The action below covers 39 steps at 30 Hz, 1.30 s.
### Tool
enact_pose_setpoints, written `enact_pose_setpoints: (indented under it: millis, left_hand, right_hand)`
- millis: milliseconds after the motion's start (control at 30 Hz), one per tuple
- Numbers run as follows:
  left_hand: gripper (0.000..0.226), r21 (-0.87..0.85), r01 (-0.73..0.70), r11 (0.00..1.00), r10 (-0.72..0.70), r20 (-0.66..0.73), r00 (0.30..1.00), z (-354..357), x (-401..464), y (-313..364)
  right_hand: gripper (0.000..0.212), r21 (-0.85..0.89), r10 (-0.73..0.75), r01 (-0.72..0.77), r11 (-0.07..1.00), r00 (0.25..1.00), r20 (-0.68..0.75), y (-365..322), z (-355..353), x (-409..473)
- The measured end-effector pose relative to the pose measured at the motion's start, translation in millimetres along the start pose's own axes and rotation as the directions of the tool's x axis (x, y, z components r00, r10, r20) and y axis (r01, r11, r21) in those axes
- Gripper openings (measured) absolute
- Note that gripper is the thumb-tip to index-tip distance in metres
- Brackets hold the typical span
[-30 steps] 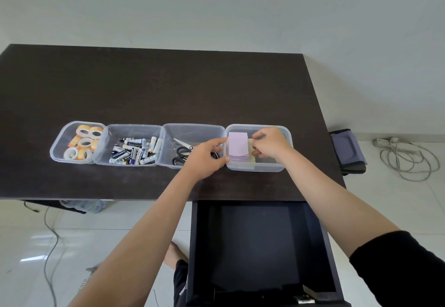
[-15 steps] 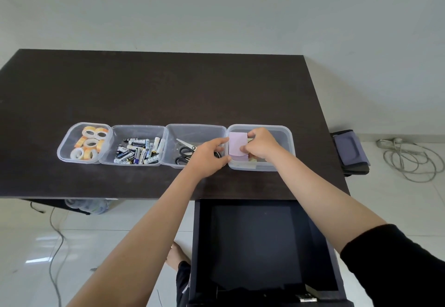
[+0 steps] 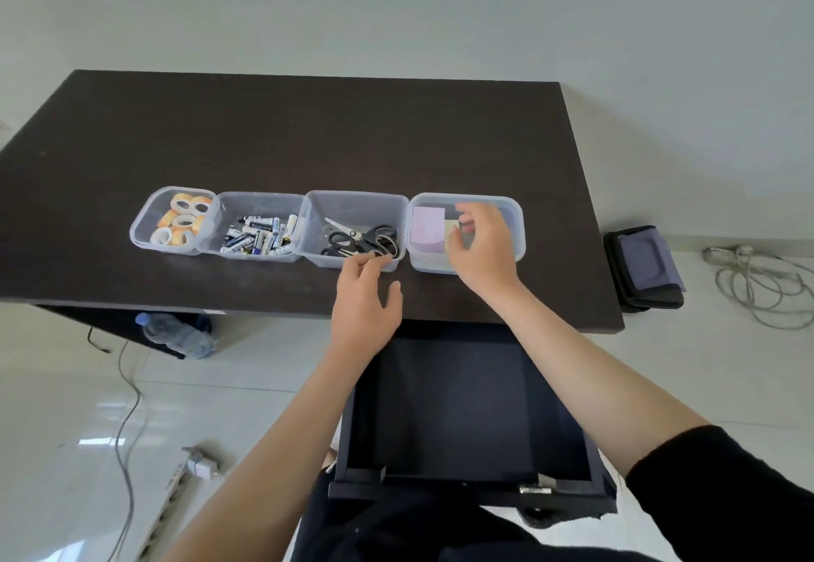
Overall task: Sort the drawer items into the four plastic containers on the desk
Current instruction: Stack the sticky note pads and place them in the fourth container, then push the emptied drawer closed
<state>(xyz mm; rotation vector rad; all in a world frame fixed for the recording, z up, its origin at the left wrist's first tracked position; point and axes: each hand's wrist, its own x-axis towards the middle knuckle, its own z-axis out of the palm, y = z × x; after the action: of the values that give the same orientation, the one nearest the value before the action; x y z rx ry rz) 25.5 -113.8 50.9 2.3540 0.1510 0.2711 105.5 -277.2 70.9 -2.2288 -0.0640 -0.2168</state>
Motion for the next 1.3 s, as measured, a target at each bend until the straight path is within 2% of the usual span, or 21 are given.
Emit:
enact_pose_setpoints:
  millis: [100,200,367,467,567,667,733,800,967,1133,1200,1300]
  left_hand:
    - [0.038,-0.044,0.084,0.995,-0.083,0.036,0.996,3.4,-40.9,-15.6]
    - [0.039,-0.029,0.186,0.982,-0.182,0.119,0.976,5.8,-80.8,-29.6]
    - [0.05,0.093,0.309,0.946,-0.323,0.299,0.898,3.7,-147.5,-57.7]
    - [0.057,0.123,0.375,0.919,-0.395,0.327,0.859,-5.4,-185.8,-73.0]
    - [0.066,0.145,0.431,0.891,-0.452,0.366,0.813,-10.1,-209.8,-82.9]
    - [0.076,0.159,0.449,0.879,-0.472,0.411,0.78,-10.3,-227.8,-86.4]
    - [0.076,0.148,0.452,0.88,-0.47,0.408,0.783,-9.1,-233.7,-88.3]
    - [0.071,0.128,0.471,0.873,-0.482,0.387,0.786,-7.8,-236.2,-91.9]
    - [0.061,0.101,0.517,0.85,-0.519,0.334,0.787,-5.1,-234.1,-98.4]
    - [0.053,0.061,0.533,0.844,-0.525,0.298,0.797,-5.9,-233.7,-102.1]
    - [0.051,0.055,0.515,0.856,-0.508,0.282,0.814,-7.2,-235.5,-100.1]
    - [0.051,0.061,0.49,0.87,-0.487,0.264,0.832,-7.9,-237.1,-97.1]
  right_hand:
    - [0.023,0.062,-0.117,0.122,0.991,0.99,-0.079,6.2,-1.0,-56.0]
    - [0.022,0.09,-0.134,0.14,0.986,0.989,-0.064,18.6,10.7,-127.7]
    - [0.02,0.068,0.077,-0.085,0.994,0.991,0.11,31.4,30.3,-248.9]
    - [0.016,0.073,0.224,-0.243,0.967,0.954,0.201,24.8,40.3,-307.9]
    - [0.012,0.036,0.438,-0.46,0.887,0.864,0.248,27.4,53.2,-345.5]
    - [0.012,0.09,0.748,-0.76,0.644,0.65,0.136,41.2,63.1,-363.1]
    - [0.016,0.186,0.863,-0.854,0.485,0.503,0.057,49.6,66.3,-363.5]
    - [0.021,0.241,0.904,-0.882,0.404,0.426,0.046,57.3,67.3,-359.5]
    - [0.037,0.387,0.942,-0.877,0.286,0.332,0.056,68.6,65.1,-342.1]
    - [0.014,0.342,0.937,-0.879,0.333,0.348,-0.018,72.5,71.6,-335.4]
    - [0.014,0.337,0.933,-0.873,0.354,0.354,-0.062,69.1,74.5,-336.9]
    - [0.021,0.364,0.942,-0.869,0.334,0.323,-0.093,60.6,72.8,-331.0]
